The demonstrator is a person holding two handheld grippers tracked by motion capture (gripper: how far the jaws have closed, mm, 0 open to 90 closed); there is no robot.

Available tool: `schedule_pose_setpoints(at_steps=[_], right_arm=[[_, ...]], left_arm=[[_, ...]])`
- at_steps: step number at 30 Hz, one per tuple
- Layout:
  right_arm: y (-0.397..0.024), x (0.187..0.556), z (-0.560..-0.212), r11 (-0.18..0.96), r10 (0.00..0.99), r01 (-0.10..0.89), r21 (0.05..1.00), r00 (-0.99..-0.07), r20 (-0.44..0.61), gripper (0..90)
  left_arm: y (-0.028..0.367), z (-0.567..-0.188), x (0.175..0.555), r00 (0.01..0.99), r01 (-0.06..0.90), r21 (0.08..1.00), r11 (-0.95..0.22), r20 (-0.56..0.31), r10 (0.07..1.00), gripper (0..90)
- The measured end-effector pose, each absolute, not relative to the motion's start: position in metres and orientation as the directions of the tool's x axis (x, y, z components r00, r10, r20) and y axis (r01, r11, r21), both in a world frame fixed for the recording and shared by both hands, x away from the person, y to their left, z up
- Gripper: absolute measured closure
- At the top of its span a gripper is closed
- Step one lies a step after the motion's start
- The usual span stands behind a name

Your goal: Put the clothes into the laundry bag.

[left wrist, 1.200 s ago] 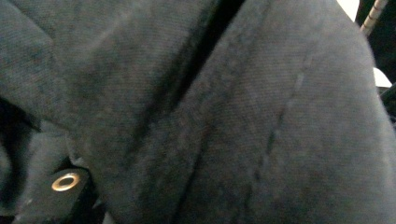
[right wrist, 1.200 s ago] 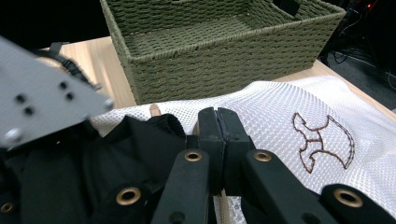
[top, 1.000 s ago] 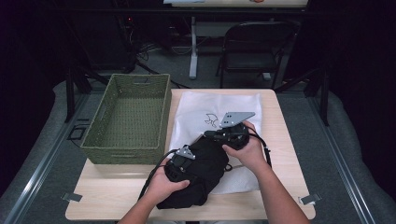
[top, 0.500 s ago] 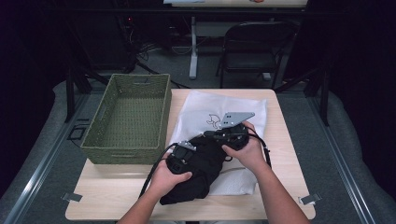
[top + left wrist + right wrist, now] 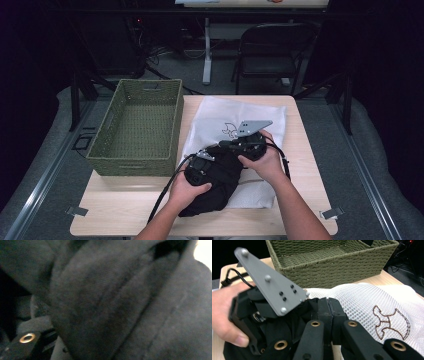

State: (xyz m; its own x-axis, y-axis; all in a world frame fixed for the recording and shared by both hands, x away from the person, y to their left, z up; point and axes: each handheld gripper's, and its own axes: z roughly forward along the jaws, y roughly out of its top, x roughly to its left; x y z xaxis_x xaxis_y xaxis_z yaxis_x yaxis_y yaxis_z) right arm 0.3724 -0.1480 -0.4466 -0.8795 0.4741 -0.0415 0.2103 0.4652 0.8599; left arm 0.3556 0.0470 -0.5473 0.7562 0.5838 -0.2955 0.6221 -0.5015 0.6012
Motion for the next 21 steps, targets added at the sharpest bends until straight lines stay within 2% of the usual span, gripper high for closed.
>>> schedule_pose_setpoints(at_steps=[2,6,8,12,17,21], right_arm=[[-0.1481,0.3725,-0.4468,0.463,0.473,0.211,0.861,-0.88,-0.038,89.6],[-0.1481,0.3718,-0.4479,0.469,0.477,0.212,0.857,-0.878,-0.044,89.6],[-0.1498,0.3721,-0.4487,0.47,0.483,0.217,0.855,-0.874,-0.044,89.5],[-0.1524,0.3727,-0.4498,0.466,0.494,0.228,0.855,-0.869,-0.037,89.6],[-0.1525,0.3726,-0.45,0.466,0.496,0.23,0.854,-0.868,-0.037,89.5],[-0.1532,0.3729,-0.4501,0.469,0.496,0.229,0.853,-0.867,-0.04,89.6]], left_arm=[[0.0466,-0.5486,0.3561,0.754,0.623,0.603,-0.498,-0.295,0.586,59.0],[0.047,-0.5508,0.3559,0.746,0.629,0.613,-0.479,-0.301,0.594,51.6],[0.0453,-0.5492,0.3533,0.735,0.621,0.619,-0.48,-0.249,0.63,45.1],[0.0416,-0.5489,0.3515,0.74,0.607,0.615,-0.504,-0.204,0.642,44.3],[0.0422,-0.548,0.3515,0.734,0.612,0.604,-0.511,-0.193,0.651,44.0],[0.0438,-0.5479,0.3518,0.733,0.621,0.6,-0.504,-0.217,0.645,41.2]])
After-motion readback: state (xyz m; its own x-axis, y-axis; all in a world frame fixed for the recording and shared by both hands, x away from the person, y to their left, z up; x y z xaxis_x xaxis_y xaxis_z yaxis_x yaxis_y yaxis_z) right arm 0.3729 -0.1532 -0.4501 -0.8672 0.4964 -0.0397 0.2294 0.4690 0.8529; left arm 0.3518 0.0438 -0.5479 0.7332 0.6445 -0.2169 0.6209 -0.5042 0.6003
